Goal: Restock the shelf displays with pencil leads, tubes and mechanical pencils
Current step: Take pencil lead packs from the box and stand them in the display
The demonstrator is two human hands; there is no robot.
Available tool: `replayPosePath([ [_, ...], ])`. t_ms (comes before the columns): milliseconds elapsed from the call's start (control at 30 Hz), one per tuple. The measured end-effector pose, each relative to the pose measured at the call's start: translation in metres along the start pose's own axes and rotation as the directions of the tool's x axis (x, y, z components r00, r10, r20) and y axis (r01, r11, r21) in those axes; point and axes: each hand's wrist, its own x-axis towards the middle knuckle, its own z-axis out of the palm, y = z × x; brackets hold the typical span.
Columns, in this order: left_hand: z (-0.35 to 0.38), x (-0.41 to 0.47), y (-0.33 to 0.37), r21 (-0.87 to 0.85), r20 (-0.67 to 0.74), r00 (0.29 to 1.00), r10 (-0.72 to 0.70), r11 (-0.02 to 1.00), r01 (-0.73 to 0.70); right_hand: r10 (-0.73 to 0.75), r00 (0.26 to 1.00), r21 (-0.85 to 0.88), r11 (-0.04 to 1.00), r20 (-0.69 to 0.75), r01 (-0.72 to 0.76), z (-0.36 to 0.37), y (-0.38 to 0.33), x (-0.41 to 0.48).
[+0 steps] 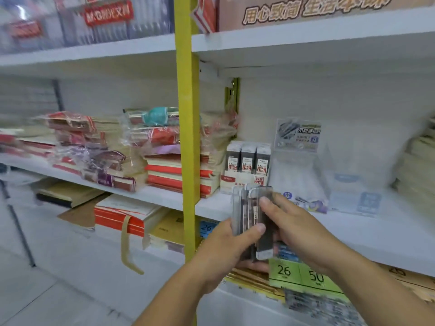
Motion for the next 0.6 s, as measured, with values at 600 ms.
replayPosePath([
  [600,-0.043,0.000,0.018,-0.114,-0.374,0.920,0.119,0.978,-0.173,-0.119,0.985,-0.123,0.987,-0.125,0.104,0.017,-0.003,0.001],
])
